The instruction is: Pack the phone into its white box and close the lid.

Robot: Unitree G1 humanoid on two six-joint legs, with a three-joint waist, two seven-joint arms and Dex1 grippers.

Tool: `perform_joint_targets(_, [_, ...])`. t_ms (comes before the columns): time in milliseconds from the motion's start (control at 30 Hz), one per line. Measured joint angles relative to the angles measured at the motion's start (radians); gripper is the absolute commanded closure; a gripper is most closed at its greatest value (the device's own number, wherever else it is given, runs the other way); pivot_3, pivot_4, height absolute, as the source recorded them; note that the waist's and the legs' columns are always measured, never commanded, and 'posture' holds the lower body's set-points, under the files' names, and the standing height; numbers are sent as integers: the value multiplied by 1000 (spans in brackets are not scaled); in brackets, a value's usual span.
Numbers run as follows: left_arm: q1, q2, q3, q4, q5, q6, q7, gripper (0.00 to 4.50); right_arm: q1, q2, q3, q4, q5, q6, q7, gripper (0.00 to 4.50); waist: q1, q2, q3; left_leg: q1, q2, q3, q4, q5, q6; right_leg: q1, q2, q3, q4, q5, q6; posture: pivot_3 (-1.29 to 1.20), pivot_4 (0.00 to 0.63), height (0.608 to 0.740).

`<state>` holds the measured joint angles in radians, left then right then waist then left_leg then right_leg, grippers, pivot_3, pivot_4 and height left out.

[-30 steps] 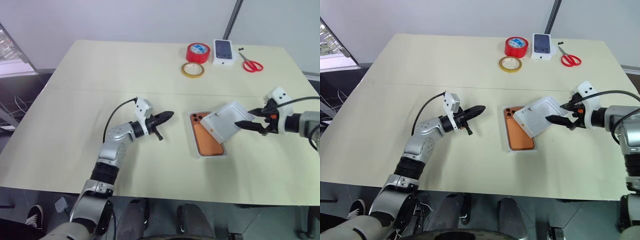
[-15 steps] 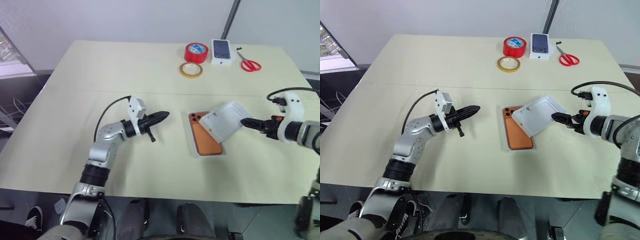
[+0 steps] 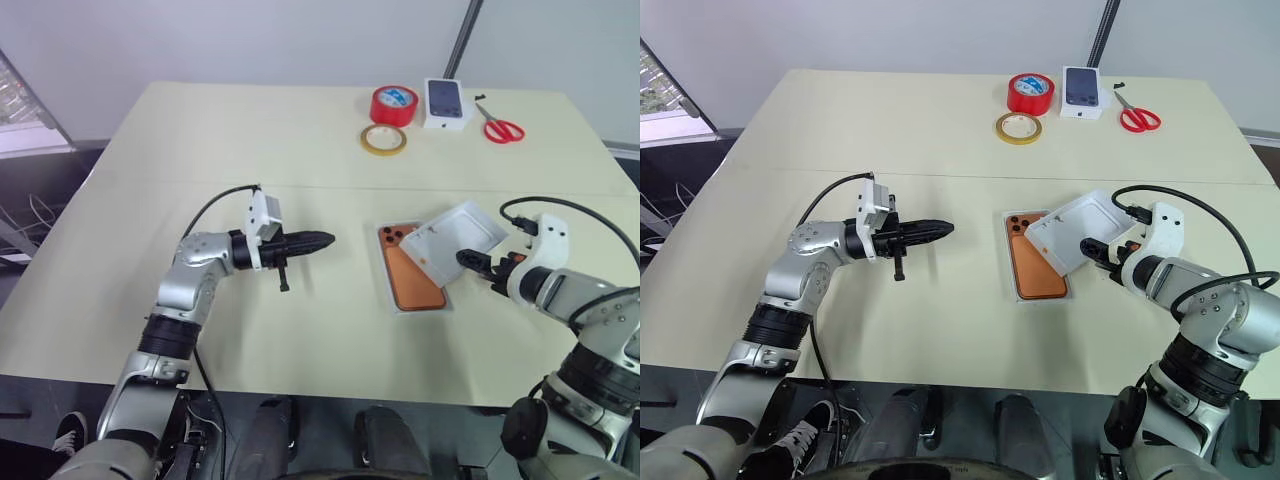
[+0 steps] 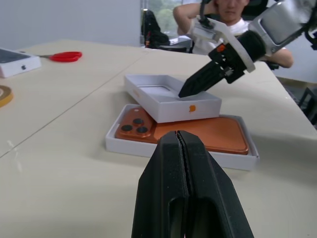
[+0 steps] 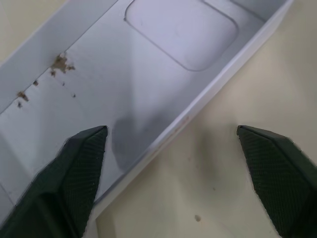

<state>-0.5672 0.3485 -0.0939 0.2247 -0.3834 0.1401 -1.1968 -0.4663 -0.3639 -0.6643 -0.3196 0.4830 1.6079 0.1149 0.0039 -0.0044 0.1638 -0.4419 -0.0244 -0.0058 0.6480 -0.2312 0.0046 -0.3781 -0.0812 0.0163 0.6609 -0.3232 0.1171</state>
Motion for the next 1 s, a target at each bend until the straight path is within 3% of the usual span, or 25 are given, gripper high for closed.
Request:
perform_joint_targets(200, [1,1,0,0,-6,54,6,4500,2,-11,36,8,3,0,-1,4379,-4,0,0,0,0,0,0,0,0,0,2,0,1,0,0,0,150,740])
perform_joint_targets(267, [0,8,-1,9,-15,130,15,4241,5,-15,47,14,2,0,8,4491,-7,0,0,0,0,0,0,0,0,0,2,-1,2,0,1,0,150,740])
perform_joint_targets(367, [-7,12,-1,32,-18,188,27,3146,6,-62,71,42,1,-1,30,4500,-13,0,0,0,0,0,0,0,0,-1,2,-1,2,-1,1,0,150,740])
perform_joint_targets(567, [-15,11,2,0,-48,240,18,16,9,-297,151,165,-7,-81,149,4500,-17,0,0,0,0,1,0,0,0,-1,2,0,2,-1,1,0,150,740])
perform_joint_targets(833, [26,26,-6,-105,-93,297,-11,16,108,-488,330,284,-40,-368,367,4500,-16,0,0,0,1,1,0,0,0,0,2,1,2,-1,2,0,150,740])
perform_joint_targets(967, [37,39,-9,-123,-95,304,-21,16,144,-525,399,308,-61,-481,449,4500,-16,0,0,0,1,1,1,0,0,0,2,1,2,-1,2,0,150,740])
perform_joint_targets(1000, [39,39,-9,-124,-95,304,-21,2,144,-530,404,319,-71,-498,452,4214,-16,0,1,0,1,1,1,0,0,0,2,1,2,-1,2,0,150,740])
